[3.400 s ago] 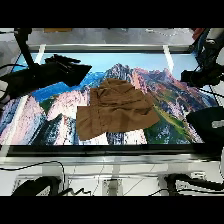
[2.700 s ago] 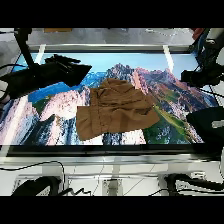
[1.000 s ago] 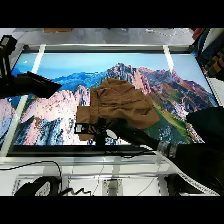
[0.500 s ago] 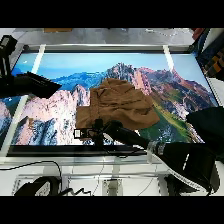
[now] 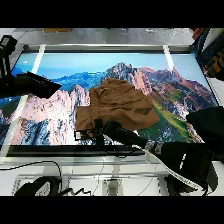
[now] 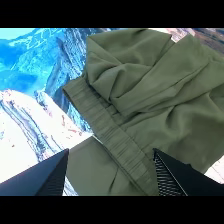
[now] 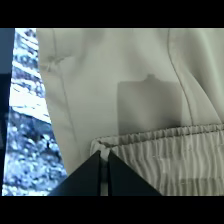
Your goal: Fold the clothes and pants, and hang the long-sleeved shirts on hangers.
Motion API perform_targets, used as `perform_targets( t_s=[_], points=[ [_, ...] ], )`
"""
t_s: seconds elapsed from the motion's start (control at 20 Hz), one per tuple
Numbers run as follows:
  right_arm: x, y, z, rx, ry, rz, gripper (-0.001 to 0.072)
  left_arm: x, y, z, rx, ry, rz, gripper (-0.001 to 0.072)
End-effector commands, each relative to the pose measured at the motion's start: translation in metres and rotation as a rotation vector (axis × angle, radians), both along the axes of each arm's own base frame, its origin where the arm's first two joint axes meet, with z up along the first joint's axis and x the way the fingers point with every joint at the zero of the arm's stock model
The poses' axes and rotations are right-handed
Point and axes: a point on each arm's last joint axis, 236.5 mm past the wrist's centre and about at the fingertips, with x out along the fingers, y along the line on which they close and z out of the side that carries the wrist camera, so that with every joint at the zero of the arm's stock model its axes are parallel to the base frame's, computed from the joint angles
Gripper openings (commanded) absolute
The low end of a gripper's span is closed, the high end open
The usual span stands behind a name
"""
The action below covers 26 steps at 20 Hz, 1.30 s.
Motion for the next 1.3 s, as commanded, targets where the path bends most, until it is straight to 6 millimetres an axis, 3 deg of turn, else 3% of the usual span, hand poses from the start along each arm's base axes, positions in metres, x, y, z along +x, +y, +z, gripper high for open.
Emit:
perform_targets(
  t_s=[0.0, 0.15, 0.25, 0.35, 0.4, 0.5, 0.6, 0.7, 0.8, 0.9, 1.05, 1.25],
  points=[
    [0.003, 0.001, 0.011, 0.021, -0.010, -0.023, 0.0040, 0.000, 0.000, 0.000, 0.000, 0.000, 0.000, 0.0564],
    [0.022, -0.006, 0.057, 0.134, -0.006, -0.172, 0.0040, 0.000, 0.000, 0.000, -0.001, 0.000, 0.000, 0.0563],
    [0.054, -0.033, 0.097, 0.245, 0.021, -0.368, 0.0039, 0.000, 0.000, 0.000, -0.002, 0.001, 0.003, 0.0553],
    [0.094, -0.084, 0.136, 0.340, 0.032, -0.579, 0.0039, 0.001, 0.002, 0.001, -0.010, 0.004, 0.015, 0.0369],
    [0.112, -0.116, 0.153, 0.381, 0.036, -0.690, 0.0039, 0.002, 0.003, 0.000, -0.009, 0.004, 0.018, 0.0323],
    [0.142, -0.197, 0.186, 0.454, 0.038, -0.933, 0.0039, 0.005, 0.008, -0.005, -0.004, 0.018, 0.029, 0.0324],
    [0.153, -0.280, 0.201, 0.457, 0.035, -1.134, 0.0038, 0.008, 0.013, -0.015, -0.011, 0.057, 0.049, 0.0325],
    [0.148, -0.370, 0.199, 0.419, 0.057, -1.349, 0.0037, 0.008, 0.020, -0.034, -0.028, 0.110, 0.077, 0.0326],
    [0.133, -0.448, 0.187, 0.404, 0.119, -1.558, 0.0036, 0.001, 0.026, -0.065, -0.059, 0.208, 0.116, 0.0326],
    [0.114, -0.502, 0.176, 0.459, 0.203, -1.713, 0.0035, -0.012, 0.028, -0.105, -0.078, 0.320, 0.131, 0.0326],
    [0.083, -0.543, 0.159, 0.569, 0.354, -1.802, 0.0034, -0.044, 0.022, -0.172, -0.119, 0.508, 0.144, 0.0329],
    [0.052, -0.556, 0.138, 0.690, 0.513, -1.838, 0.0035, -0.083, -0.003, -0.236, -0.271, 0.691, 0.183, 0.0369]
  ],
)
